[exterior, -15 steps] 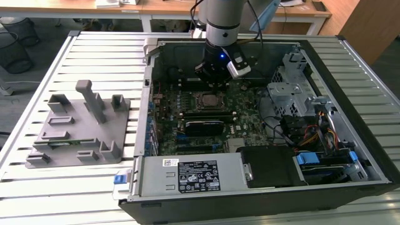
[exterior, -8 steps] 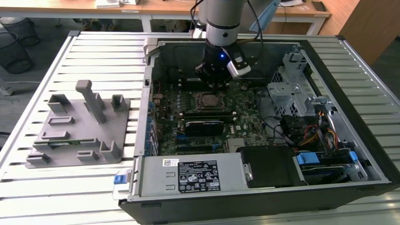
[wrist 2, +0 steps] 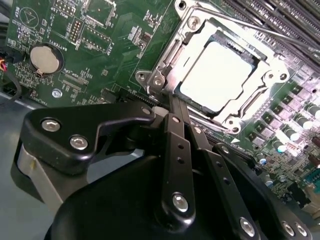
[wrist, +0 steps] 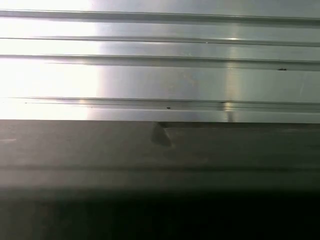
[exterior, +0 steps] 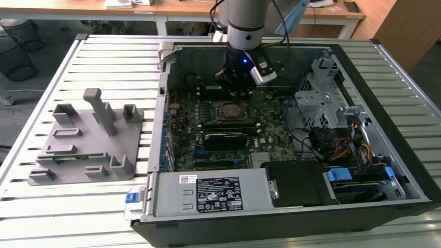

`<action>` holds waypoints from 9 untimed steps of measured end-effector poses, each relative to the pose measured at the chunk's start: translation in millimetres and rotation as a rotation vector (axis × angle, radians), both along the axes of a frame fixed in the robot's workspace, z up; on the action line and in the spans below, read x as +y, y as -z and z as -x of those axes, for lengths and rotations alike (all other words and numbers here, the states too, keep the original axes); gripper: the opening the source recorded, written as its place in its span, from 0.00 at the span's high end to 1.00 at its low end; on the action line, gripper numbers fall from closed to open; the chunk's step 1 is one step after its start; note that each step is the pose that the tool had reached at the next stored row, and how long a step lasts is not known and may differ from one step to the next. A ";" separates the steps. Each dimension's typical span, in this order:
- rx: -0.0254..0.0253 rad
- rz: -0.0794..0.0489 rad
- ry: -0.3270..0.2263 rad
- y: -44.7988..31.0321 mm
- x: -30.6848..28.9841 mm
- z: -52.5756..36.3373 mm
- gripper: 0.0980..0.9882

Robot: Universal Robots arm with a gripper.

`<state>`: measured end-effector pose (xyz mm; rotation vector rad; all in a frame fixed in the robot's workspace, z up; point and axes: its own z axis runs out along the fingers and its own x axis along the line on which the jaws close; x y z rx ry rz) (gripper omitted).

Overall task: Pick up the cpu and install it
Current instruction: 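Install the first cpu locking lever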

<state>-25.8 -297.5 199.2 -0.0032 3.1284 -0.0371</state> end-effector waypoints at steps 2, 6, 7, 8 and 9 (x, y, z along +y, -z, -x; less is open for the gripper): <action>0.0000 0.009 0.000 0.1 0.0 0.0 0.99; 0.0004 0.021 0.000 1.0 1.1 0.0 0.99; 0.0003 0.021 0.000 1.3 1.5 0.0 0.99; 0.0002 0.021 0.000 1.7 1.7 0.0 0.99; 0.0004 0.019 0.000 2.0 1.8 0.0 0.99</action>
